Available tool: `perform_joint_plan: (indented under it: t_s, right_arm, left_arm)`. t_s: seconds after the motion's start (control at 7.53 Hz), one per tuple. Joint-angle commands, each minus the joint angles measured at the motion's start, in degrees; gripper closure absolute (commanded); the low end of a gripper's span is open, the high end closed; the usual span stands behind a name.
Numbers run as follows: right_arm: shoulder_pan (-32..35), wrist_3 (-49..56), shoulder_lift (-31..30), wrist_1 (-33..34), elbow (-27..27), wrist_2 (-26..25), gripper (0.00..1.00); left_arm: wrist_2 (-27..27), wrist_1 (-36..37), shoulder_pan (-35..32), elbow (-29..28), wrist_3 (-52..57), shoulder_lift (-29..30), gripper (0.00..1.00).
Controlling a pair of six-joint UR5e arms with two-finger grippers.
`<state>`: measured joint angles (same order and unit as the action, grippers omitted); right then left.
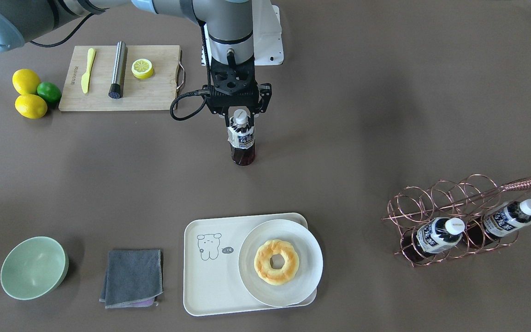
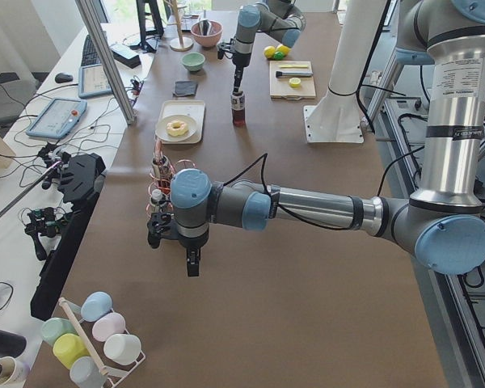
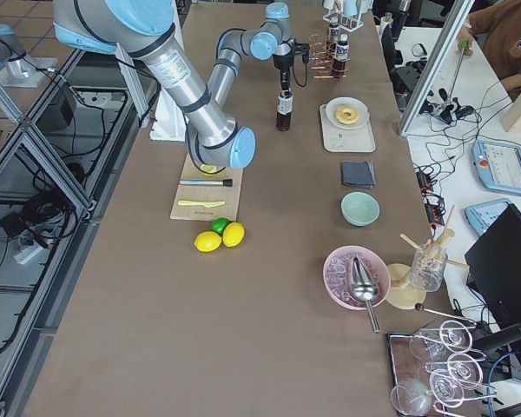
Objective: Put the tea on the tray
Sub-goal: 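Close the right gripper around the bottle's cap and neck, then lift the bottle with the right gripper and carry it over the tray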
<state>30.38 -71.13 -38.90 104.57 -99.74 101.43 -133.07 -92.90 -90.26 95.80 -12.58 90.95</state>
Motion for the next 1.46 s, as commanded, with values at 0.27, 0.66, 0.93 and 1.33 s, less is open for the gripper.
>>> perform_joint_plan:
  t_s: [0.27, 0.66, 0.93, 1.33]
  right_arm:
    - [-0.1, 0.0, 0.4, 1.4, -0.4, 0.0, 1.0]
    - [1.2, 0.2, 2.1, 3.4, -0.8, 0.4, 1.0]
    - [5.6, 2.4, 9.0, 12.7, -1.1, 3.3, 1.0]
    - [13.0, 7.0, 9.1, 12.7, 1.9, 6.1, 1.0]
  left_arm:
    - [0.0, 0.0, 0.0, 0.0, 0.2, 0.0, 0.02]
    - [0.0, -0.1, 0.0, 0.0, 0.1, 0.0, 0.02]
    - [0.0, -0.2, -0.1, 0.0, 0.2, -0.1, 0.02]
    - [0.0, -0.2, 0.0, 0.1, 0.2, 0.1, 0.02]
